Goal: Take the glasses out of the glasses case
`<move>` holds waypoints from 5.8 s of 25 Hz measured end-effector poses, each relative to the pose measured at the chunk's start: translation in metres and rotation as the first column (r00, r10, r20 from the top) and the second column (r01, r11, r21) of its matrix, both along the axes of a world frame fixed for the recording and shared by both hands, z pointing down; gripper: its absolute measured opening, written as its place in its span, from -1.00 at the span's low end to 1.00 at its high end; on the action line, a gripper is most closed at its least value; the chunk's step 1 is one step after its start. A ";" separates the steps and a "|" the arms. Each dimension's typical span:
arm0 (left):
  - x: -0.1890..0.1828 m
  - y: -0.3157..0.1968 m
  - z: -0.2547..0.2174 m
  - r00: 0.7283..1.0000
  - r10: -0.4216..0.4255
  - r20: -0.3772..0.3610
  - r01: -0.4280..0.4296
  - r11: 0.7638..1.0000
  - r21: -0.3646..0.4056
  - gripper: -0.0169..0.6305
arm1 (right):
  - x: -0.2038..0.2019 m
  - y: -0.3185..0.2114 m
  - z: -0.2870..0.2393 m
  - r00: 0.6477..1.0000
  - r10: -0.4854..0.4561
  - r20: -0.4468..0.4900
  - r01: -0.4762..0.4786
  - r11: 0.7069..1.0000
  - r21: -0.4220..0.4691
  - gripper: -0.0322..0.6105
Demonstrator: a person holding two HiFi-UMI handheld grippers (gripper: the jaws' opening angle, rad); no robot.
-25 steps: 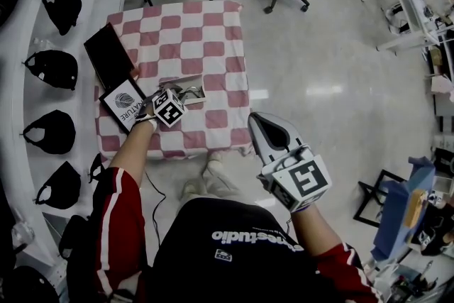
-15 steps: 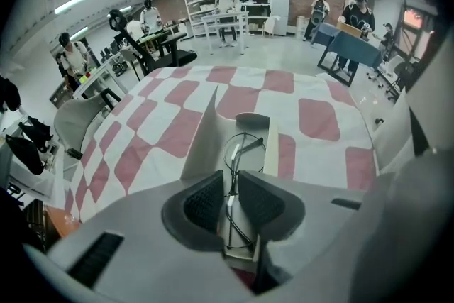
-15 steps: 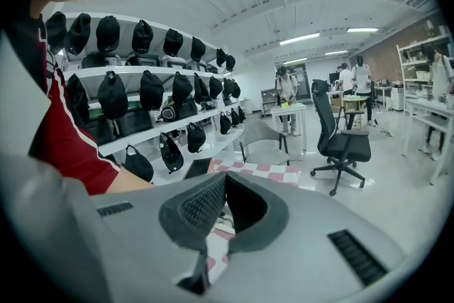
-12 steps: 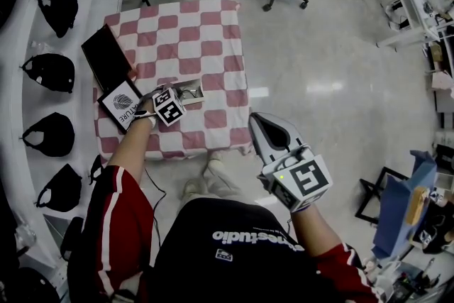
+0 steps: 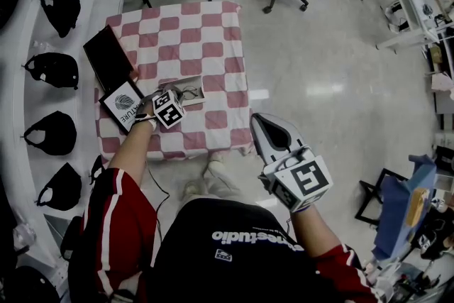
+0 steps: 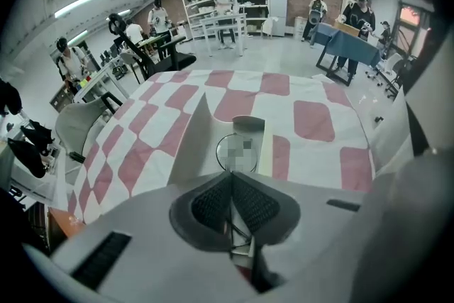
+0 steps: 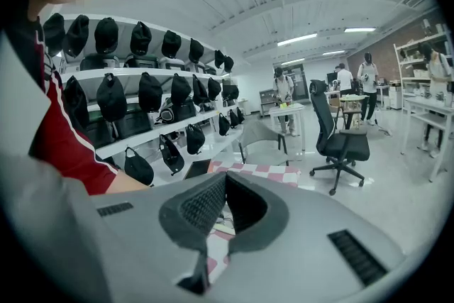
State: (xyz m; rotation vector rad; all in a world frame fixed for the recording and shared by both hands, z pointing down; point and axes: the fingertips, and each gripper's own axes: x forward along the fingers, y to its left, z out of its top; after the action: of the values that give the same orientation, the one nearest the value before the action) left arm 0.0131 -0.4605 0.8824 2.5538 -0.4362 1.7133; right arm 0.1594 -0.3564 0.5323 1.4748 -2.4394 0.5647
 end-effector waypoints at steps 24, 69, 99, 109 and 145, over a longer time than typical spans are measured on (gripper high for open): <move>0.004 -0.001 -0.059 0.991 -0.041 -0.131 0.059 0.989 0.136 -0.91 | -0.018 0.035 -0.025 0.999 0.019 -0.027 -0.018 0.999 0.043 -0.89; -0.032 0.058 -0.225 0.842 -0.207 -0.497 0.318 0.936 0.148 -0.91 | -0.038 0.077 -0.076 0.996 0.047 -0.079 -0.036 0.990 0.133 -0.89; -0.118 0.233 -0.453 0.514 -0.105 -0.851 0.482 0.857 0.185 -0.91 | -0.120 0.189 -0.138 0.999 -0.008 -0.043 0.019 0.964 0.266 -0.89; -0.147 0.270 -0.510 0.334 -0.112 -0.936 0.517 0.852 0.082 -0.91 | -0.128 0.215 -0.159 0.999 0.001 -0.044 0.012 0.955 0.296 -0.89; -0.103 0.333 -0.566 0.282 -0.123 -0.952 0.691 0.714 0.112 -0.91 | 0.008 0.244 -0.205 0.998 0.007 0.067 -0.032 0.923 0.383 -0.90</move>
State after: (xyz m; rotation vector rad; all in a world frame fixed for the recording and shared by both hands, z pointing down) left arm -0.0896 -0.1277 0.3161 2.7413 -1.4407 -0.2035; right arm 0.1669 -0.1121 0.3277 1.6430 -2.7029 0.1373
